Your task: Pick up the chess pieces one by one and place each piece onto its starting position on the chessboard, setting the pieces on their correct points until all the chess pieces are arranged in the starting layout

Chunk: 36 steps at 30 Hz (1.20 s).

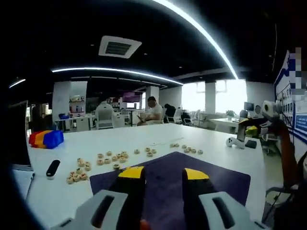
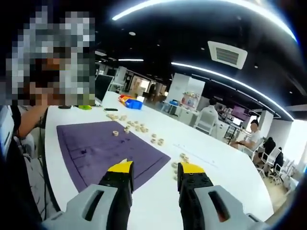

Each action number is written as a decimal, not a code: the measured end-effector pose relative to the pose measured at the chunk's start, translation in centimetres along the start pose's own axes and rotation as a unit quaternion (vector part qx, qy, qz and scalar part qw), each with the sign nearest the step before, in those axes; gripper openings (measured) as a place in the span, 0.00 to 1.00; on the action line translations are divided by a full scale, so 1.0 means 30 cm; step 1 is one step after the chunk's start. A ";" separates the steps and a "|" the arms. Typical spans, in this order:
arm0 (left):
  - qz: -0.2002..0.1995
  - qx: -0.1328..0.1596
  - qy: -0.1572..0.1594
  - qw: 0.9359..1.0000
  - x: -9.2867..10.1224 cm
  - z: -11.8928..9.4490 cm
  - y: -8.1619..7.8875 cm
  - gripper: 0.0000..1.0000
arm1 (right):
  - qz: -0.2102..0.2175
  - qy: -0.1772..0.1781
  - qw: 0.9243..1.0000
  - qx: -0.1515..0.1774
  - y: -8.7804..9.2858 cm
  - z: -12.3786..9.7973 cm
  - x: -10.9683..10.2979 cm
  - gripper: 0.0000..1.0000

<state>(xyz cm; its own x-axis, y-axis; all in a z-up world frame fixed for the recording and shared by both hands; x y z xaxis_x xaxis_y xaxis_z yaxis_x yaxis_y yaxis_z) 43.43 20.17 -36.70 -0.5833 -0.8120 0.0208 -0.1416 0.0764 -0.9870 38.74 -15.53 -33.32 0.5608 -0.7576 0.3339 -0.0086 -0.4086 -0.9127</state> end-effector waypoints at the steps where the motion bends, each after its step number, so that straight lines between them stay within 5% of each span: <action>1: -0.003 0.004 0.000 1.000 -0.008 -0.002 -0.005 0.32 | 0.000 0.000 1.000 0.001 -0.002 -0.001 0.000 0.37; 12: -0.010 0.009 -0.010 1.000 -0.029 0.018 -0.032 0.32 | 0.001 0.007 1.000 0.002 -0.003 -0.027 0.019 0.37; 18: 0.024 -0.011 0.028 0.999 0.050 0.151 -0.106 0.32 | 0.006 0.029 0.999 0.015 -0.015 -0.080 0.065 0.37; 26: 0.052 -0.081 0.102 0.990 0.202 0.378 -0.094 0.32 | 0.019 0.039 0.999 0.017 0.006 -0.103 0.102 0.37; 36: 0.114 -0.176 0.168 0.963 0.483 0.712 -0.023 0.31 | 0.022 0.045 0.998 0.024 0.000 -0.115 0.102 0.37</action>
<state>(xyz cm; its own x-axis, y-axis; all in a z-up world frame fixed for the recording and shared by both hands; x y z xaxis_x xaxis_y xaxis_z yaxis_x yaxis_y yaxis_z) 52.15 -4.02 -39.12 -0.8487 -0.5227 -0.0809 -0.2078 0.4703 -0.8577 37.58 -19.61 -31.50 0.4848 -0.8176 0.3107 0.0098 -0.3501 -0.9367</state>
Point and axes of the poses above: the point that each gripper's makers call its tool centre point, and the gripper's own axes: z roughly forward along the fingers, x roughly to its right, y roughly out of its underside, the point moved 2 cm from there along -z, roughly backward along the fingers, and after that the axes turned 1 degree about -y, right-handed, at the moved point
